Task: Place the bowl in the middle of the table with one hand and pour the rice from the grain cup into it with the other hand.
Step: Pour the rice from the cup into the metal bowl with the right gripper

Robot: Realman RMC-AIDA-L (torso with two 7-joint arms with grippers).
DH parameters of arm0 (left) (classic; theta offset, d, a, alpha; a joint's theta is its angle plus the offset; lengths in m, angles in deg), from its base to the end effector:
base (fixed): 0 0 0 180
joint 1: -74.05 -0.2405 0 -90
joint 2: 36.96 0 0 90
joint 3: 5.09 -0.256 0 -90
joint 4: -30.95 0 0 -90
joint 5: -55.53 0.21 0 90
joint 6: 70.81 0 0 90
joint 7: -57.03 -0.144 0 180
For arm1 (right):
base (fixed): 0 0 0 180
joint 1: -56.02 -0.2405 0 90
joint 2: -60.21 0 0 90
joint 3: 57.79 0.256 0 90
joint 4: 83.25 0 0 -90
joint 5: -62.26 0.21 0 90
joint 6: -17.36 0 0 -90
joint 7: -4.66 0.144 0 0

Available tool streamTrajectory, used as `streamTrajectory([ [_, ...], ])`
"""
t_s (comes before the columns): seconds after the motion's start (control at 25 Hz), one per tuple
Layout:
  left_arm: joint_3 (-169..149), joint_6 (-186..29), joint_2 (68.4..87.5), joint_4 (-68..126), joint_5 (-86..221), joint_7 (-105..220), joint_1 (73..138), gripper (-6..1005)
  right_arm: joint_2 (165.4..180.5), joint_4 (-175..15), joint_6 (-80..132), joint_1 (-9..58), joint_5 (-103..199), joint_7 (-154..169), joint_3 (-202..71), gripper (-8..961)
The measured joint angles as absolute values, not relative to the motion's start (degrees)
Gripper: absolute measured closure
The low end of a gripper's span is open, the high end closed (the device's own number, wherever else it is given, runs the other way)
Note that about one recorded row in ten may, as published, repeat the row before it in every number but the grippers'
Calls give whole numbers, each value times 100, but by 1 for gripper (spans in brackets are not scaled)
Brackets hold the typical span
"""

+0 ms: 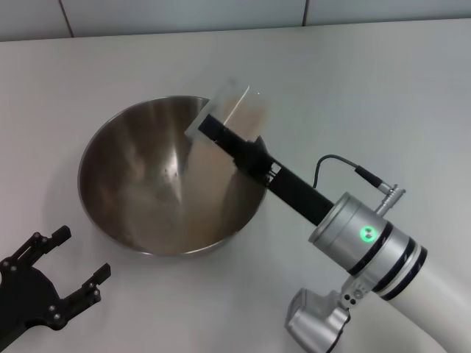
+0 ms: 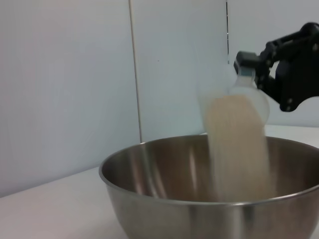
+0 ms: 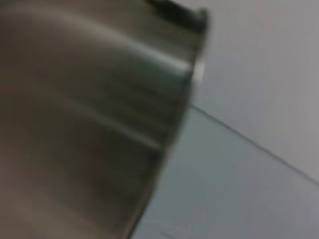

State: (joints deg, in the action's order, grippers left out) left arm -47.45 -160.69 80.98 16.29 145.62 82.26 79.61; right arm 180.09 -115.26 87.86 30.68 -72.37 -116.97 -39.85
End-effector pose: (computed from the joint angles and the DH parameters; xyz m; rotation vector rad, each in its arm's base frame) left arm -0.3633 0.1782 -0.0259 -2.2802 -0.3527 -0.7037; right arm 0.1846 0.2633 -0.1246 -1.1492 -1.6184 -0.2225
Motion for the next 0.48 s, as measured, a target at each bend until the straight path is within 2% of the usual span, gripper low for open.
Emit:
streamTrajectory([
  [0.48,-4746,-16078,8098,1627,14562,8228,7961,169,18009,-11723,8575,2916,-7382,-13863,-4249,913],
])
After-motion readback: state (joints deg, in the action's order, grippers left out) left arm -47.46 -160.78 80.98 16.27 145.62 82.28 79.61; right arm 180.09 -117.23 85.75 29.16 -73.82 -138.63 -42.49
